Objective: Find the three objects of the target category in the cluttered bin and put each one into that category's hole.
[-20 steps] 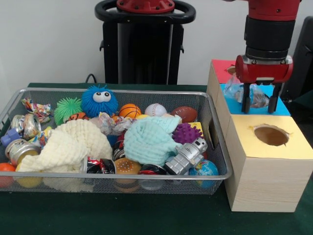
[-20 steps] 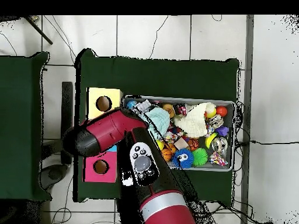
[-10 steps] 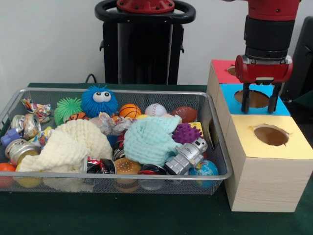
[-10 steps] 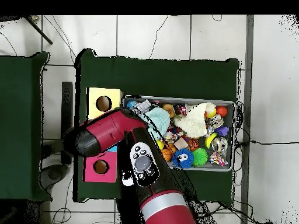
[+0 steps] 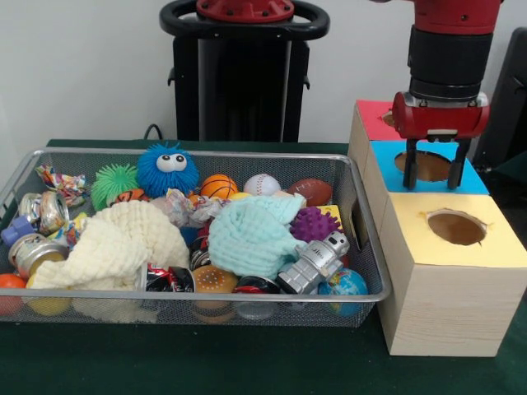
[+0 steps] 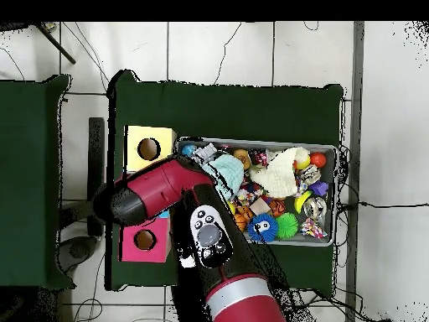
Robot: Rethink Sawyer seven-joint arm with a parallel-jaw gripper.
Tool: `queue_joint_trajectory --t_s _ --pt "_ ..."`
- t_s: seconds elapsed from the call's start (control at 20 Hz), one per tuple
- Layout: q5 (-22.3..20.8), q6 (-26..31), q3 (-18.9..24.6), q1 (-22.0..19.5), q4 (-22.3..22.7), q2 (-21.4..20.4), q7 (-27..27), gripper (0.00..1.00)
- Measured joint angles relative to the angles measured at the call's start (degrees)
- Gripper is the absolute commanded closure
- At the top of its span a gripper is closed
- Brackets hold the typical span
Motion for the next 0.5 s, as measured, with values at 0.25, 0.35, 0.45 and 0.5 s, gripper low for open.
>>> queue_joint_trajectory --t_s 0.25,0.35,0.45,0.5 --pt "0.01 0.0 1.98 -5.1 4.06 -2.23 -0.04 0.0" --pt "0.02 0.01 2.77 -7.21 5.6 -3.39 -0.05 0.0" --pt "0.04 0.01 3.41 -8.89 6.78 -4.42 -0.05 0.0" --pt "0.04 0.04 4.27 -11.14 8.32 -5.93 -0.05 0.0"
